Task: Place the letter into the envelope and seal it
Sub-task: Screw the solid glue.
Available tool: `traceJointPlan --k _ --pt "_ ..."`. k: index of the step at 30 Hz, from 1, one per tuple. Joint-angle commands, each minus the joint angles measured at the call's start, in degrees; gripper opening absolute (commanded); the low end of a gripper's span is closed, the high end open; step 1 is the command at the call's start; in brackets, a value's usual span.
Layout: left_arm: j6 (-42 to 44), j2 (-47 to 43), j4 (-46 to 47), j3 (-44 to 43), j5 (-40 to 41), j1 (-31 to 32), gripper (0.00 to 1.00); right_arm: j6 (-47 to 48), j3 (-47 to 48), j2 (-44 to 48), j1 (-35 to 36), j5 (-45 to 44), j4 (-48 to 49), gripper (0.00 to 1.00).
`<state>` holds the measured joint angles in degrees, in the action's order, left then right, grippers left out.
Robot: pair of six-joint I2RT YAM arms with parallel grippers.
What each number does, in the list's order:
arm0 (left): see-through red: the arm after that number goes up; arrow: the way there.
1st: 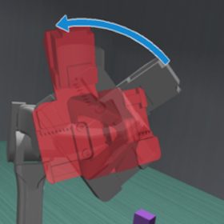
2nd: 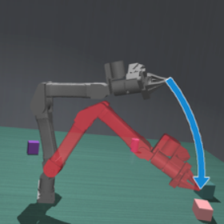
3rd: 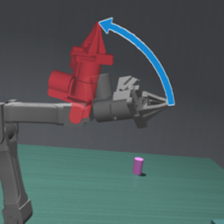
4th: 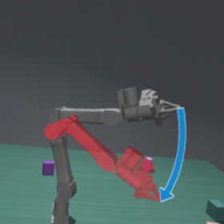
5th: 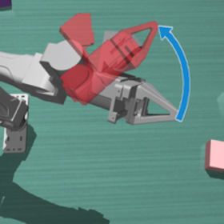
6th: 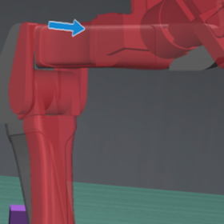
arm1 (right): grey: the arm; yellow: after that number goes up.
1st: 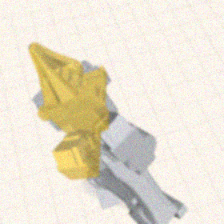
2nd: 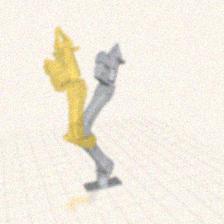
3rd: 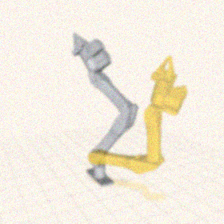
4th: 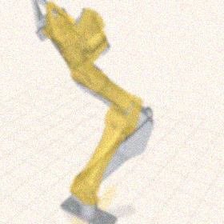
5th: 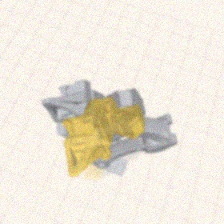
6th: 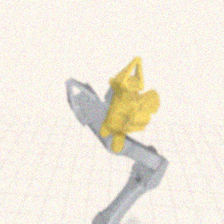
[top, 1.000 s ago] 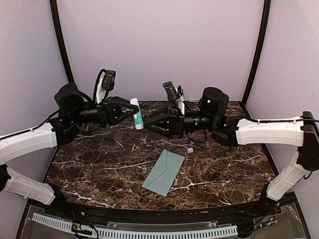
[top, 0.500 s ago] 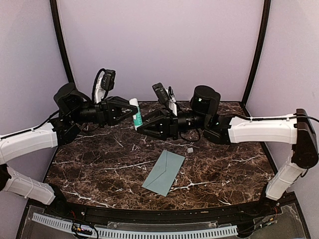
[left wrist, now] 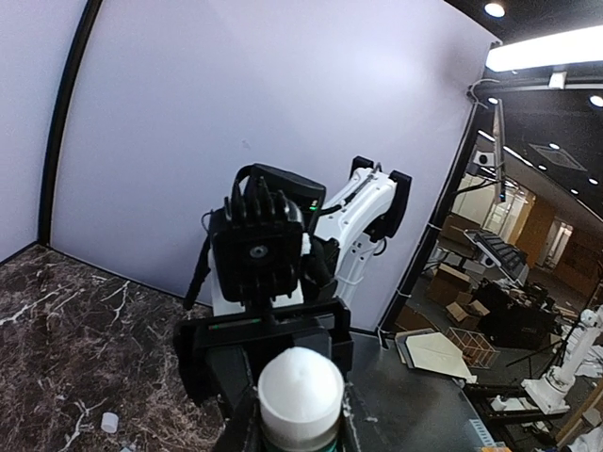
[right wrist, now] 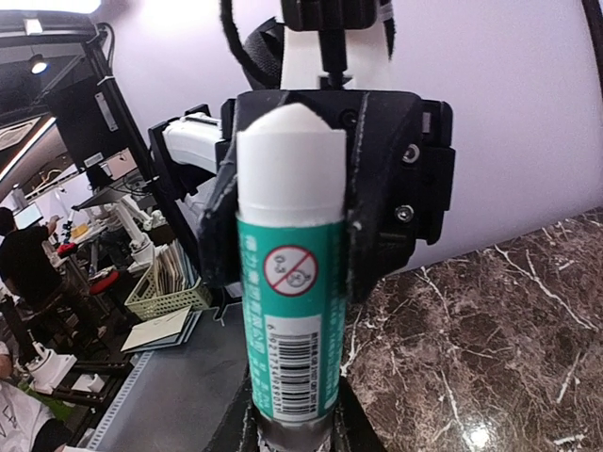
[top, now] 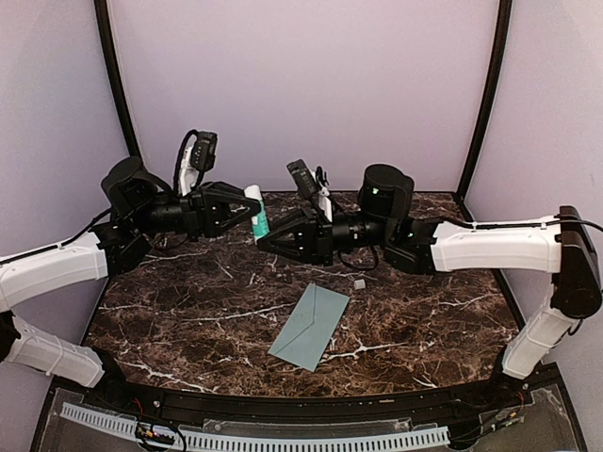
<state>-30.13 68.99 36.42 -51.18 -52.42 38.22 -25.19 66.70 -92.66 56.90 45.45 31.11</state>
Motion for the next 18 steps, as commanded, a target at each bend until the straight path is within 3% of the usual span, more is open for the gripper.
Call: traceJointPlan --k 1,3,7,13,18 --pt "11.7 -2.2 -12.2 -1.3 12.1 1.0 0.0 3.2 -0.8 4.9 0.9 -11.1 -1.1 0.09" --pt "15.9 -2.9 -18.9 -1.9 21.0 2.4 0.0 4.6 -0.6 5.9 1.4 -18.9 -4.7 0.09" --pt "18.4 -3.7 -22.5 -1.1 37.2 4.5 0.0 6.7 2.8 5.2 4.0 -37.0 -12.3 0.08" --pt "14.9 -2.7 -23.2 -0.8 48.8 6.8 0.0 11.4 14.8 -2.9 10.3 -64.5 -23.9 0.09" --pt "11.3 -1.7 -23.6 -1.0 53.3 7.7 0.0 11.1 22.3 -8.8 13.4 -75.9 -27.7 0.12"
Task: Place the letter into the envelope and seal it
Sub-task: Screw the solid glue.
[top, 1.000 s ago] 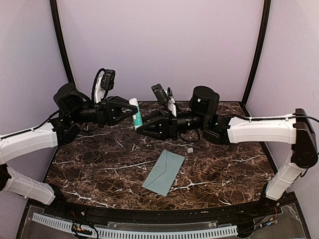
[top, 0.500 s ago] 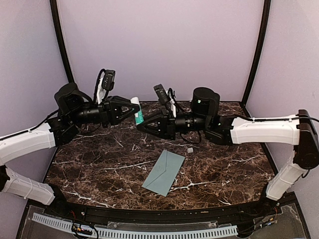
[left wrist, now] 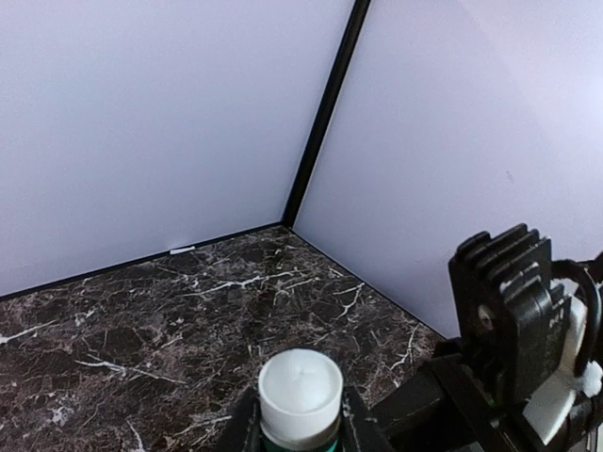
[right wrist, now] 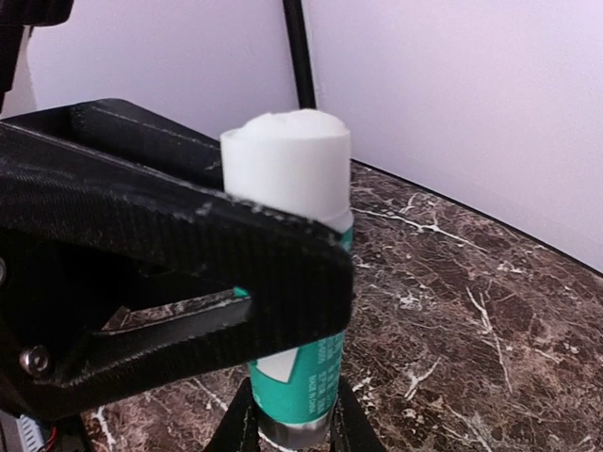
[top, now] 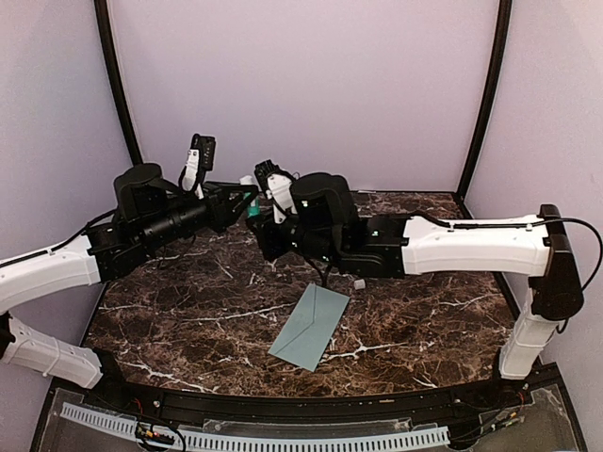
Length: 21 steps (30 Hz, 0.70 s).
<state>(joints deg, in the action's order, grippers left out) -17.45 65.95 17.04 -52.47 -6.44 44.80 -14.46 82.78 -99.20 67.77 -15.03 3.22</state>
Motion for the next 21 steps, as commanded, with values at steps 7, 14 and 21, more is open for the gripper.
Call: traceJointPlan --k 7,14,21 --pt "-4.3 1.6 -4.0 0.2 6.6 1.1 0.0 1.0 7.8 -2.7 3.7 -18.9 0.8 0.23" --pt "-2.9 -2.0 -6.9 -2.9 2.4 -1.1 0.0 3.7 -10.5 11.5 1.2 -11.1 13.2 0.59" --pt "-3.9 -3.2 -2.9 -2.4 -13.6 -4.9 0.0 -6.9 -27.1 21.8 -11.3 22.9 26.1 0.64"
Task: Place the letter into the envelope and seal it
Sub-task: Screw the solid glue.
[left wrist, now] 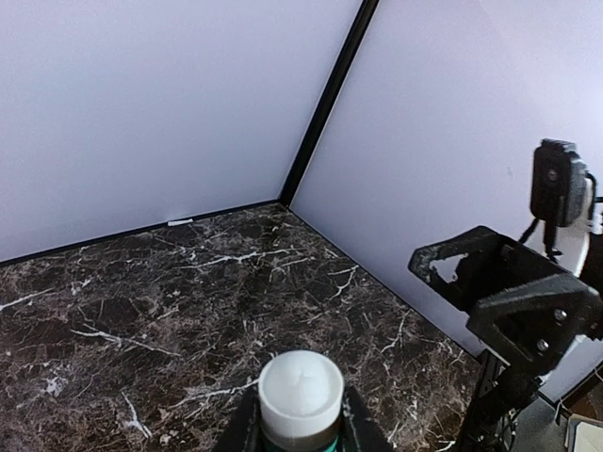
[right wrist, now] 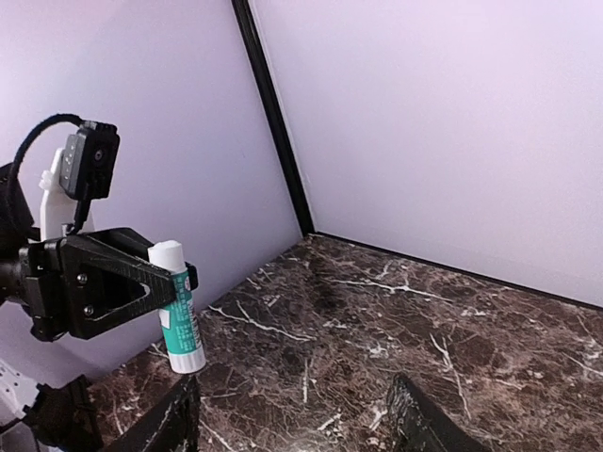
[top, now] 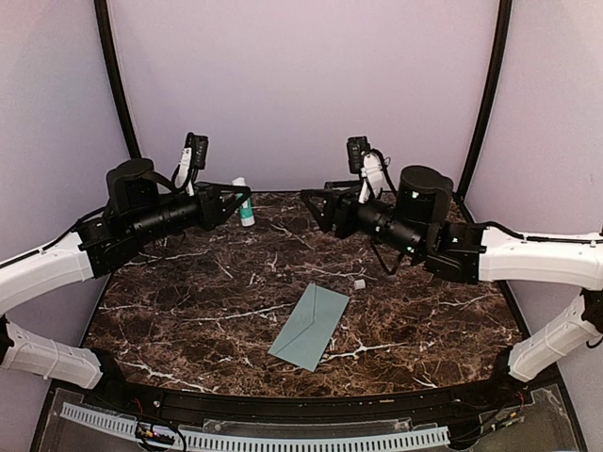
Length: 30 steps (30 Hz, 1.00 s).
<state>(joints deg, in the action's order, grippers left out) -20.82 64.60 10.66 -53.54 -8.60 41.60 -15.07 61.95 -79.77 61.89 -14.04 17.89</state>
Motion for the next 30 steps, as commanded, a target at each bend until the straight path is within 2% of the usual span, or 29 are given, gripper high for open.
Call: traceJointPlan --k 1,3,7,9,12,19,30 --pt "-0.6 -1.8 4.2 -1.3 -15.2 -2.0 0.0 -7.8 -7.8 3.0 -6.8 27.0 14.5 0.64" --pt "-0.9 -1.5 6.1 -1.2 -20.9 -2.2 0.0 -9.8 -9.5 3.5 -8.5 35.5 19.2 0.65" --pt "-3.8 -0.3 14.5 -0.3 -33.0 -2.2 0.0 -11.1 -6.8 0.8 -9.0 50.0 20.5 0.63" --pt "-7.6 0.7 19.9 0.0 -38.5 -2.2 0.0 -12.7 -5.4 -1.4 -8.9 54.4 22.2 0.61" --pt "-9.8 1.9 25.3 0.0 -43.0 -2.2 0.0 -13.4 -4.2 -3.9 -8.3 55.5 24.1 0.61" --pt "-11.0 3.1 26.9 -0.4 -45.6 -2.2 0.0 -11.7 1.7 -8.7 -5.1 58.6 22.3 0.6" --pt "-11.1 3.0 27.7 -0.4 -46.2 -2.2 0.0 -12.5 5.3 -12.8 -3.9 60.9 21.9 0.46"
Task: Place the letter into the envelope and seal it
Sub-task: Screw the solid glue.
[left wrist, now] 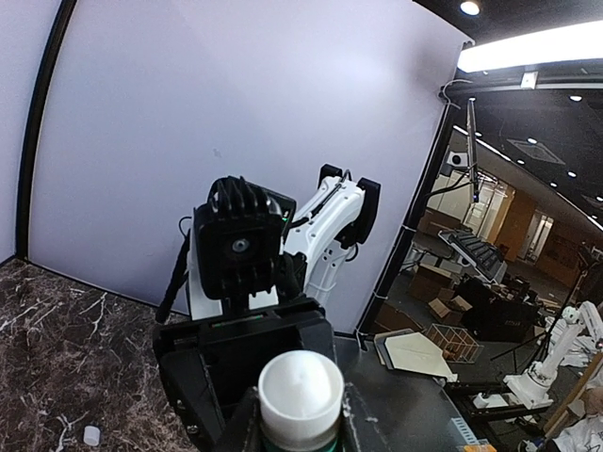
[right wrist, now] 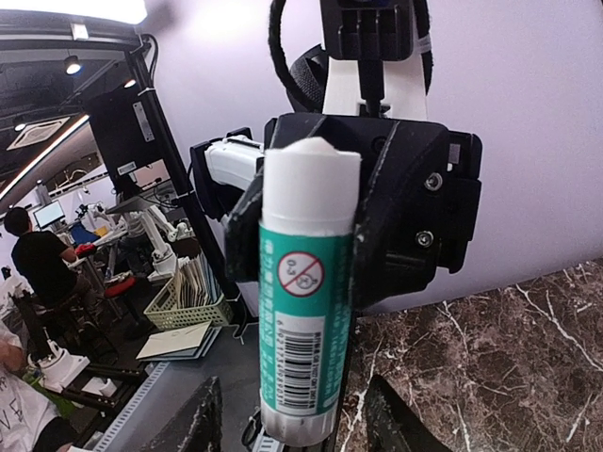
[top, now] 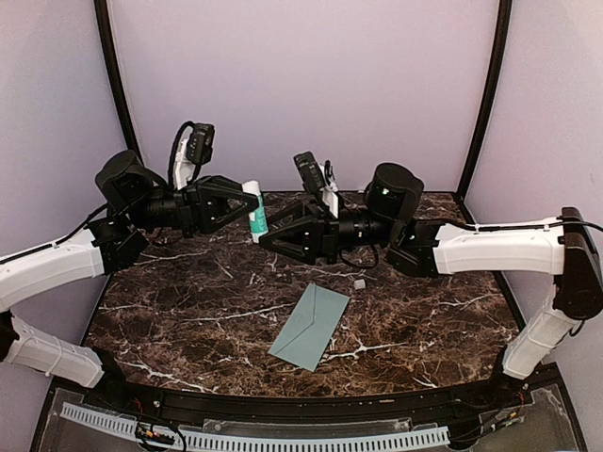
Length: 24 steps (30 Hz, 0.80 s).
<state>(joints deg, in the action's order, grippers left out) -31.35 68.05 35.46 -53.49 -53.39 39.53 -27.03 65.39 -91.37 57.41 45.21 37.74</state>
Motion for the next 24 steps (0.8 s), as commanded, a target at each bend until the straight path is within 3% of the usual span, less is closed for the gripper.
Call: traceJointPlan --k 1,7,11,21,24 --pt "-0.6 -0.5 2.9 -0.4 -1.5 -0.2 0.0 -0.7 2.0 -1.3 0.5 1.8 2.1 0.43" --pt "-0.2 -0.7 2.4 -0.2 -0.7 -0.1 0.0 -0.5 2.3 -1.3 0.6 0.7 1.0 0.22" --pt "2.6 -1.8 -0.8 0.0 2.1 -0.2 0.0 1.3 0.8 0.9 0.6 -3.7 -0.6 0.16" --pt "19.3 -4.7 -20.0 -0.6 24.0 2.4 0.0 9.0 3.2 4.9 3.3 -32.0 -15.8 0.11" --pt "20.4 -4.6 -23.6 -1.1 33.2 4.3 0.0 10.9 6.7 3.4 5.6 -41.7 -21.1 0.11"
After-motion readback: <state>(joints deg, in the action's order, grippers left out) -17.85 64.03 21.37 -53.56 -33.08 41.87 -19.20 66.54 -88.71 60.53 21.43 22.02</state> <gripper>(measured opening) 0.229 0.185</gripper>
